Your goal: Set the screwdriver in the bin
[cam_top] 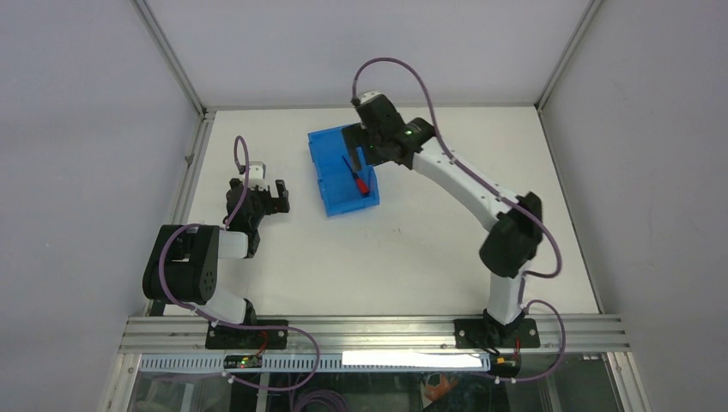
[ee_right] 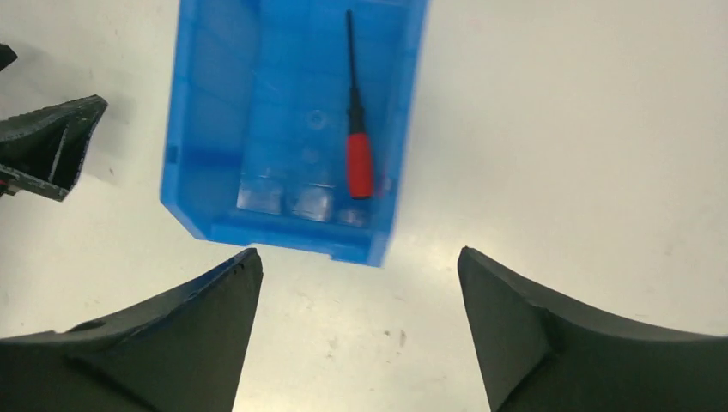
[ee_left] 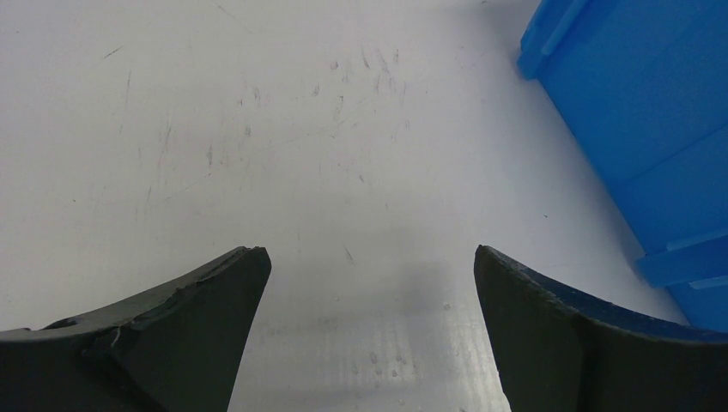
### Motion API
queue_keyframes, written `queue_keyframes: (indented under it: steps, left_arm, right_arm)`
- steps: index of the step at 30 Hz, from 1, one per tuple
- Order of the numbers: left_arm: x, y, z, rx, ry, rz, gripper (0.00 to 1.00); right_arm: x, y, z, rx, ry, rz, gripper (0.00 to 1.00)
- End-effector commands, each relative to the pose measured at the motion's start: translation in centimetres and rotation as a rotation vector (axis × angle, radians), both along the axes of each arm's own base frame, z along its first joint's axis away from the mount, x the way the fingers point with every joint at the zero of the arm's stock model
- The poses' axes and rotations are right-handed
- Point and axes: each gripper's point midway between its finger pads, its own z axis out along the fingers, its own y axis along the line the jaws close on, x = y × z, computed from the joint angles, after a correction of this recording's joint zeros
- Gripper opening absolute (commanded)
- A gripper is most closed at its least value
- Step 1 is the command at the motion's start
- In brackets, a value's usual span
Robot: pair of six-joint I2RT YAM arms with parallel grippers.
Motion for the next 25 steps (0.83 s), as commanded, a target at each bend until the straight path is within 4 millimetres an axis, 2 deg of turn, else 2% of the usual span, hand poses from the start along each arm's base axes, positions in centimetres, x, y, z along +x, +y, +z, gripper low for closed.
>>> queue_keyframes:
  steps: [1,4,7,9,12,15,18,25]
  left_arm:
    - [0.4,-0.5,1.7,-0.021,-0.055,-0.009,0.99]
    - [0.4,-0.4,1.7,-0.021,-0.055,-0.008,0.99]
    - [0.4,-0.5,1.7,-0.021,-0.056,-0.008,0.99]
    - [0.4,-0.4,1.7,-0.021,-0.055,-0.008,0.99]
    - [0.4,-0.5,1.7,-0.021,-0.055,-0.009,0.99]
    - [0.4,-0.5,1.7,-0.021,-0.055,-0.008,0.99]
    - [0.4,-0.4,1.7,-0.021,-0.056,-0.007,0.99]
    - [0.4,-0.4,1.7,-0.021,-0.056,-0.007,0.99]
  right_arm:
    - [0.1,-8.2,3.3,-0.036,-0.118,-0.091,0.88]
    - [-0.1,-15.2,2.7,-0.001,-0.093,-0.234,0.97]
    - [-1.0,-21.6,2.0,0.012,-0.088,-0.381,0.99]
    - [-1.7,-24.8,1.3,0.005,-0.088,-0.456,0.99]
    - [-2.4,-28.2,0.9,0.009,-0.098,-0.543,0.99]
    - [-2.8,-29.4,0.7,0.040,-0.115,-0.590,0.99]
    - [-2.9,-28.9,0.9,0.086,-0.135,-0.575,0.99]
    - [-3.8,-29.5,1.1,0.109,-0.186,-0.614,0.99]
